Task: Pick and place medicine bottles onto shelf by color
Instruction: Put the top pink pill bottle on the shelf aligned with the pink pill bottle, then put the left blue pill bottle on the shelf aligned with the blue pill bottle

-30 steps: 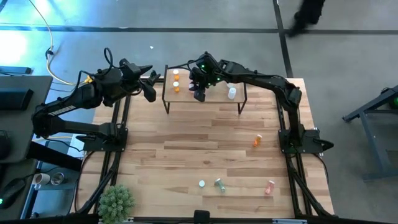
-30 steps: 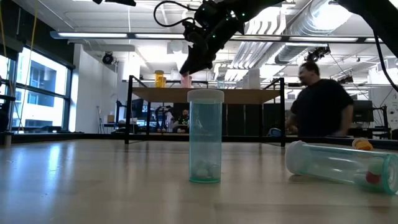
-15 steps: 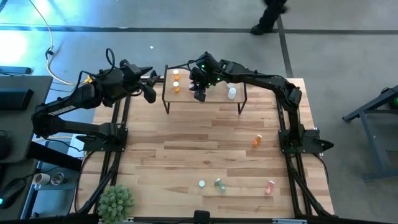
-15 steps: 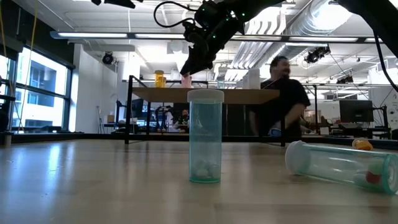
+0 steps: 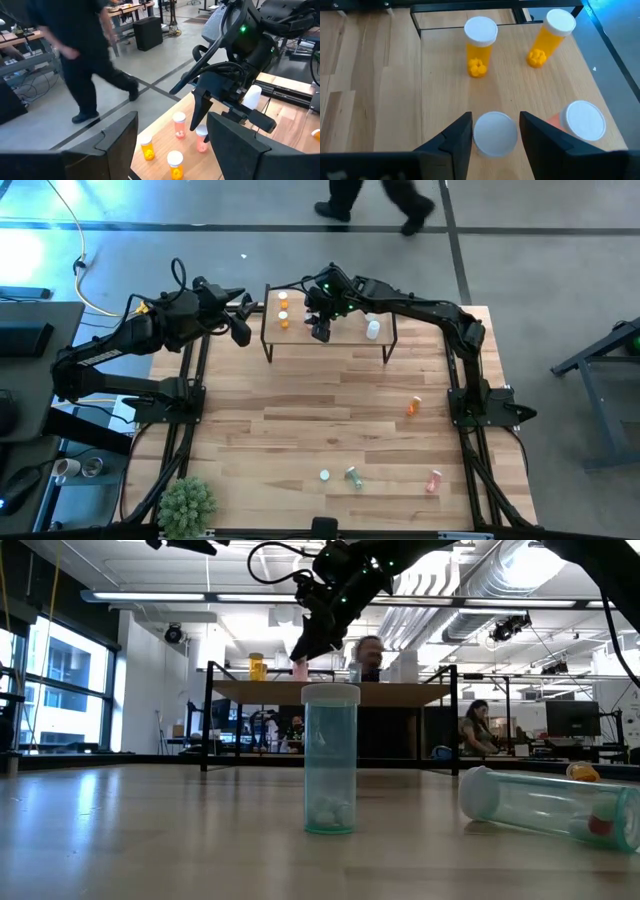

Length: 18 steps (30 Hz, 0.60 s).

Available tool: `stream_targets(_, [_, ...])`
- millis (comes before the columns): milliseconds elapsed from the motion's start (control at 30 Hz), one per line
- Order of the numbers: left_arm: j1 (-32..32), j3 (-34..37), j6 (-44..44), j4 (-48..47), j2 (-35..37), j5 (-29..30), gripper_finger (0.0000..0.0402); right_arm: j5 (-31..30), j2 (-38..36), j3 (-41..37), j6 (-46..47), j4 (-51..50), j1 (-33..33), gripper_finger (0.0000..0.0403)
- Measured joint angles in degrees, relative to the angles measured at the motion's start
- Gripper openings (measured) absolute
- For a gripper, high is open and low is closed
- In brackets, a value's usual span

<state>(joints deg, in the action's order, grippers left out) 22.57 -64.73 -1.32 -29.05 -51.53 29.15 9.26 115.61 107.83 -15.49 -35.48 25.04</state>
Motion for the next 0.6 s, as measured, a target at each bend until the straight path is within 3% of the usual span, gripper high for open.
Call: stream_targets(600, [0.01, 0.0, -1.08, -2.11, 0.0, -0.01, 0.0227, 1.54, -0.5, 1.7, 3.88, -1.51, -0.36, 0.0156])
